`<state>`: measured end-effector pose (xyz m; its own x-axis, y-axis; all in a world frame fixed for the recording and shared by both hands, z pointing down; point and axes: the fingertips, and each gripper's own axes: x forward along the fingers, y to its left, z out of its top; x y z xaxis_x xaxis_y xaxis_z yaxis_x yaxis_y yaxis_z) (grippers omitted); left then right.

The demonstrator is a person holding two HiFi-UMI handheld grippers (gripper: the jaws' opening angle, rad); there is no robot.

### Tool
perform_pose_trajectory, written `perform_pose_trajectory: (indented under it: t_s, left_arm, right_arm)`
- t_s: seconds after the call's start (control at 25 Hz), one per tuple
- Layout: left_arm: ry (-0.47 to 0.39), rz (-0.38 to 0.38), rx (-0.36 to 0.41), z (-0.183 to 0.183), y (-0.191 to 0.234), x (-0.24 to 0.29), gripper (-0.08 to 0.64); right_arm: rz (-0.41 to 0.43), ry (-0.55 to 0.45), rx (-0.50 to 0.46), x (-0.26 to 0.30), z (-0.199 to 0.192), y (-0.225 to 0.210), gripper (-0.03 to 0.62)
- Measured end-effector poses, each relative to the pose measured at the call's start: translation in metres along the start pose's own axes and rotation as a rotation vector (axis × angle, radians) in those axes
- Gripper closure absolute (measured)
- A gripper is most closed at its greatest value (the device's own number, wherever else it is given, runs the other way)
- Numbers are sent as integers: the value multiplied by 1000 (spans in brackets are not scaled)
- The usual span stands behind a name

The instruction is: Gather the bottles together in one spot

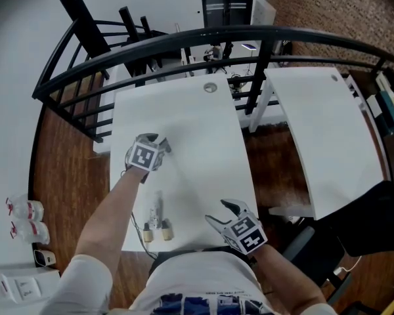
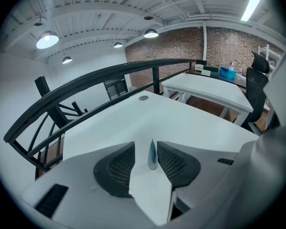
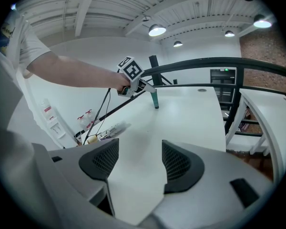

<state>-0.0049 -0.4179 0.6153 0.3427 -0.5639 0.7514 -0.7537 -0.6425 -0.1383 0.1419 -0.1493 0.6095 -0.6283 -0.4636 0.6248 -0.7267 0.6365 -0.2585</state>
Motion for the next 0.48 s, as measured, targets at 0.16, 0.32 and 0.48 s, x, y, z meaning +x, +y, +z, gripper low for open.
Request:
perform_pose_trajectory:
  t_s: [0.16,0.32,0.48]
  left_arm:
    - [-36,18,-11,-1,8,-19,416]
    - [-114,15,-50,0,9,-49,416]
    - [-247,-1,-80,2,0,-106,416]
  right_arm:
    - [0,0,-9,2,3,9,287]
    - [-6,-5,-18,5,4,21,287]
    - [-16,-8,-20,5,7,44,287]
